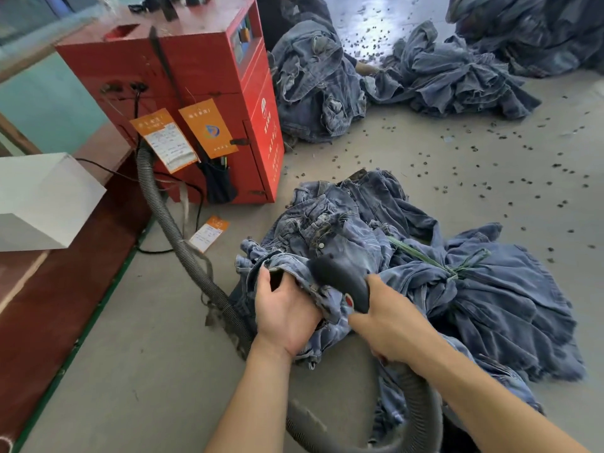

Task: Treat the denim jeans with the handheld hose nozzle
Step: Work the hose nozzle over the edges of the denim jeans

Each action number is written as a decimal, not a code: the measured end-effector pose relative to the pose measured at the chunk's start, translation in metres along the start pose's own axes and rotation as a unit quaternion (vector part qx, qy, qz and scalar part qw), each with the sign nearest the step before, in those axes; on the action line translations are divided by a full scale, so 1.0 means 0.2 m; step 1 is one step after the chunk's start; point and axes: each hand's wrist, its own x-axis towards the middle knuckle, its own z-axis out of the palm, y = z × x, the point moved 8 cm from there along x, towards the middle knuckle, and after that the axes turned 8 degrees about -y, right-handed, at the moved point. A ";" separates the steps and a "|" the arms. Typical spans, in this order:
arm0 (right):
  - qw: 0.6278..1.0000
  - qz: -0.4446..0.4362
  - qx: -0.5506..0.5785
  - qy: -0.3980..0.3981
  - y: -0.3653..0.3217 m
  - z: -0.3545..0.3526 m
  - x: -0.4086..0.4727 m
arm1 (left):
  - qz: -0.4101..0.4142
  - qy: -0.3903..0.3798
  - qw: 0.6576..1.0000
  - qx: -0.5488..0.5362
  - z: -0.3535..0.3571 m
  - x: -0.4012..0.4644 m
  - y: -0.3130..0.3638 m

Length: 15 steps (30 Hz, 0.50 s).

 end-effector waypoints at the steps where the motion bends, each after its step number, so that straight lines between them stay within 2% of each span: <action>1: 0.999 0.011 0.030 0.015 0.03 -0.04 0.00 | 0.009 0.000 1.000 -0.008 -0.02 0.00 0.01; 4: 0.994 0.017 0.110 -0.007 0.10 -0.05 -0.09 | 0.021 0.007 0.999 -0.025 -0.06 0.01 0.06; 7: 0.996 0.001 0.061 -0.068 0.05 0.07 -0.08 | 0.007 0.025 1.000 0.007 -0.05 0.02 0.07; 9: 0.995 -0.003 0.087 -0.046 0.01 0.08 0.05 | 0.018 0.049 0.998 0.040 -0.08 0.00 0.09; 11: 0.984 0.007 0.176 0.000 0.02 0.02 0.15 | 0.058 0.063 0.996 0.024 -0.14 -0.01 0.18; 13: 0.963 0.012 0.267 0.031 0.10 -0.06 0.18 | 0.063 0.120 0.990 0.046 -0.23 -0.01 0.25; 15: 0.950 0.021 0.312 0.019 0.22 -0.08 0.15 | 0.018 0.216 0.969 0.115 -0.35 0.01 0.28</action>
